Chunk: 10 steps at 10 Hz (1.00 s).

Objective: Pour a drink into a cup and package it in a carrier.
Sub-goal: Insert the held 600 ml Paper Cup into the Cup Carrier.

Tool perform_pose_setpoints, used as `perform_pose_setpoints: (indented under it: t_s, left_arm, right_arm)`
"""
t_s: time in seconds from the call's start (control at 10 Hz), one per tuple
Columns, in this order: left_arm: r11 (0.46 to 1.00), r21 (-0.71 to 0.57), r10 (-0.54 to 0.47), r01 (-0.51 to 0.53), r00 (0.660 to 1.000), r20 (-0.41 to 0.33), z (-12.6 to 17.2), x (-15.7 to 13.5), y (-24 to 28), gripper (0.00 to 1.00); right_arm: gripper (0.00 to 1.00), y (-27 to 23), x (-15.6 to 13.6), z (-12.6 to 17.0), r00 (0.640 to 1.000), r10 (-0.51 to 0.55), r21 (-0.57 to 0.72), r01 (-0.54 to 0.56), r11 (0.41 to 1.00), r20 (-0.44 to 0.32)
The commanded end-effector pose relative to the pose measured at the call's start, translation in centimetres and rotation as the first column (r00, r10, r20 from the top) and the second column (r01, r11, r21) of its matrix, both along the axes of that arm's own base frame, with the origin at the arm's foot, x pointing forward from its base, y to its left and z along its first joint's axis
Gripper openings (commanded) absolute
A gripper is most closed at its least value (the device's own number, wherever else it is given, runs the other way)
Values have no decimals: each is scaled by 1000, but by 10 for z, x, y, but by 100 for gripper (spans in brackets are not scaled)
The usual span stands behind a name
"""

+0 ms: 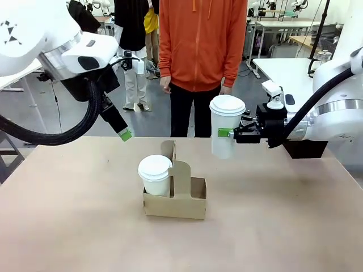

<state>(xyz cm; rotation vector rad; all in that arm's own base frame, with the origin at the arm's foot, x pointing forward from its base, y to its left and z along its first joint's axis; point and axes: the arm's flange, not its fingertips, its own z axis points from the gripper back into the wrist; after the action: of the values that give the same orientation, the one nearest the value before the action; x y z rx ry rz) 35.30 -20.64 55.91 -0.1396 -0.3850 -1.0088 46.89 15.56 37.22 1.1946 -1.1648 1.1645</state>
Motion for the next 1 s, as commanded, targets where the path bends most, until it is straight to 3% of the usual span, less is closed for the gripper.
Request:
perform_pose_setpoints:
  t_s: [0.0, 0.2, 0.5, 0.9]
  left_arm:
    - [1000, 14, 28, -28, 999, -32, 11, -3, -8, 100]
    - [1000, 2, 4, -4, 1000, -8, 3, -1, -2, 100]
    - [997, -57, -59, 60, 998, 30, -26, 11, 33, 100]
    - [968, -158, -178, 197, 976, 126, -68, 22, 79, 100]
  right_arm:
    - [80, -1, 1, 8, 1000, 19, 36, -19, 999, -4]
    - [80, -1, 0, 1, 1000, 3, 6, -3, 1000, -1]
    - [80, 33, -22, -6, 980, 194, 70, -196, 978, 39]
    - [80, 72, -44, -28, 955, 295, 113, -294, 949, 11]
